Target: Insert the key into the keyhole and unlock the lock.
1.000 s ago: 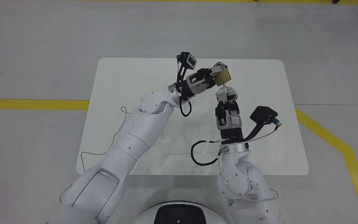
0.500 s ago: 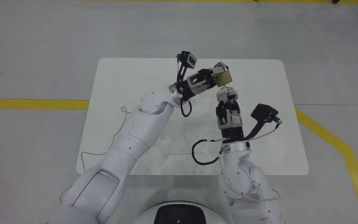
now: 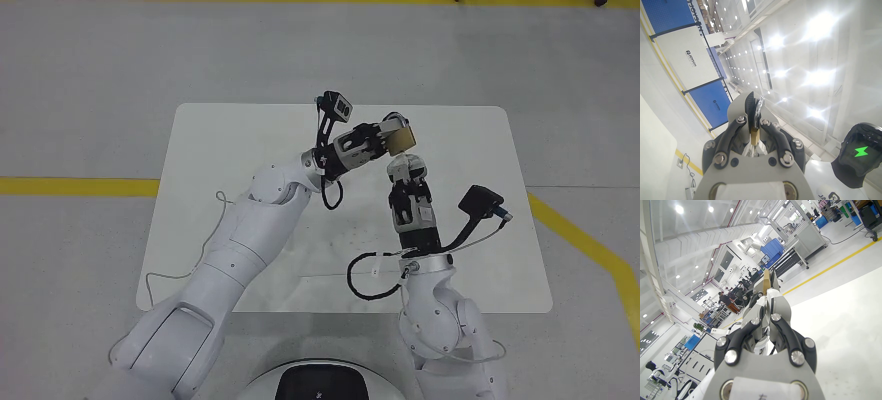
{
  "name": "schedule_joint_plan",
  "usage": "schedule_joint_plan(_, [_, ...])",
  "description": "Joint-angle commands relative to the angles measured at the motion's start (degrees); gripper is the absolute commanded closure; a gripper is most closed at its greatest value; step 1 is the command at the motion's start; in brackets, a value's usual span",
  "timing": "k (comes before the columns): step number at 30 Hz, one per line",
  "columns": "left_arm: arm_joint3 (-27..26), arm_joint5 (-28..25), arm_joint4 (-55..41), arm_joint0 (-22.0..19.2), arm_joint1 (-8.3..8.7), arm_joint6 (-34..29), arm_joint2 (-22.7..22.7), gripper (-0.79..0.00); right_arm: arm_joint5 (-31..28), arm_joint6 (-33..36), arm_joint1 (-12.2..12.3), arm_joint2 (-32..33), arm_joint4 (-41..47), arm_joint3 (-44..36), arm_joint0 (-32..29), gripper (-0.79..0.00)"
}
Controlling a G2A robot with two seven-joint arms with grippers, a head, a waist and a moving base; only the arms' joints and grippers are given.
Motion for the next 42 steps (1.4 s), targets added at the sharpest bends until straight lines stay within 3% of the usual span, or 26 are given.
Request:
schedule_joint_plan(1, [0.26, 0.35, 0.15, -0.09, -0.02, 0.08, -0.03, 0.0, 0.2, -0.03, -0.02, 0.04, -0.02, 0.12, 0.12, 0.0])
schedule_joint_plan(33, [2.19, 3.35, 5.64, -1.09, -0.36, 3.13, 0.43, 0.0, 3.24, 0.98, -0.45, 0.39, -0.53, 2.43, 1.87, 0.0])
schedule_joint_plan(38, [2.14, 3.49, 5.58, -0.99, -0.41, 3.1, 0.33, 0.0, 3.28, 0.81, -0.51, 0.37, -0.53, 2.44, 1.81, -0.083])
schedule_joint_plan(42, [2.18, 3.44, 6.03, -1.0, -0.43, 3.23, 0.33, 0.0, 3.33, 0.77, -0.54, 0.39, -0.69, 2.39, 1.71, -0.089])
